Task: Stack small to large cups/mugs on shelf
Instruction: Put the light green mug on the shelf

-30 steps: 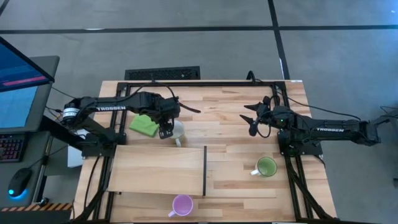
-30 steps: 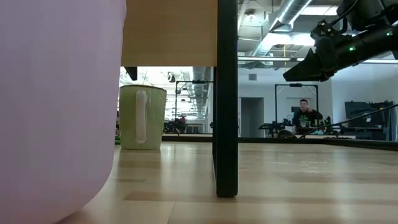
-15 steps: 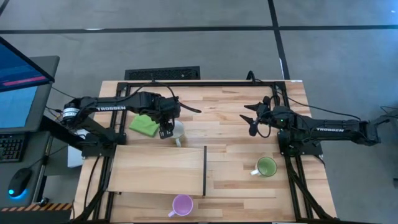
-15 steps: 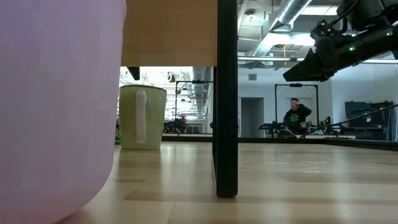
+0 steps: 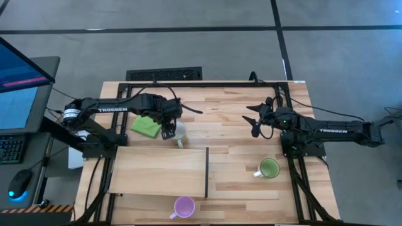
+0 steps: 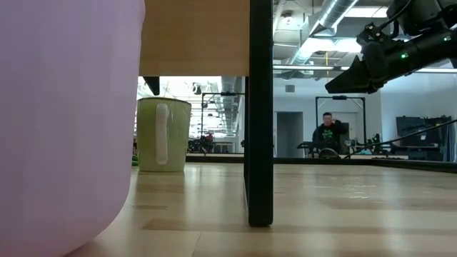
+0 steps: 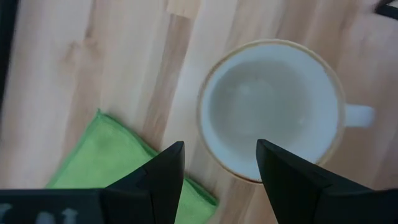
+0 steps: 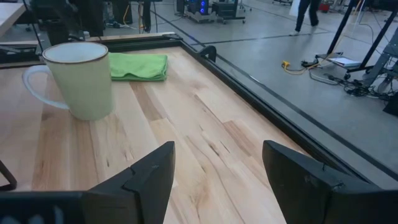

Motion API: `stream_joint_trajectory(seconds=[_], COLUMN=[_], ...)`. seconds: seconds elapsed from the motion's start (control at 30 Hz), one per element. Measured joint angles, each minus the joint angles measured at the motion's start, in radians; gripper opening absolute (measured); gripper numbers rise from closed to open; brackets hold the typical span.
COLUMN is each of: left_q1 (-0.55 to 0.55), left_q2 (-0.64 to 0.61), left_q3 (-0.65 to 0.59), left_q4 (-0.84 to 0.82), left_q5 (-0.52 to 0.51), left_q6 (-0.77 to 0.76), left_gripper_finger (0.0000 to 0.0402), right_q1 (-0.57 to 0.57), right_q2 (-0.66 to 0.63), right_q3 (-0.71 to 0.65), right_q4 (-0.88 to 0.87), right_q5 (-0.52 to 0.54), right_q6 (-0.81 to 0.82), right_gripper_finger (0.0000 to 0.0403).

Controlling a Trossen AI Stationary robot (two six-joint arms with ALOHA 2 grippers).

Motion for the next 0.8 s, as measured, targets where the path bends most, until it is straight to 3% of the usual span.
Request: stream_joint_trajectory(seconds=[0.17, 0.47, 0.8], left_q1=[0.0, 0.02, 0.024], left_q2=[0.013, 0.068, 0.066], left_q3=[0.0, 0.0, 0.0], left_q4=[0.016, 0.027, 0.044], left_q5=[-0.036, 0.002, -0.027], left_q6=[-0.015, -0.03, -0.047], left_gripper_finger=[0.0193, 0.0193, 0.0193], right_q1=[0.0, 0.0, 0.0], right_q2=[0.0, 0.008, 0.095], right_q3=[0.0, 0.0, -0.001], right_q4=[0.0, -0.004, 0.02], right_q5=[0.0, 0.0, 0.0], right_q6=[0.0, -0.001, -0.001], right_gripper_finger=[0.0265, 0.0265, 0.0265])
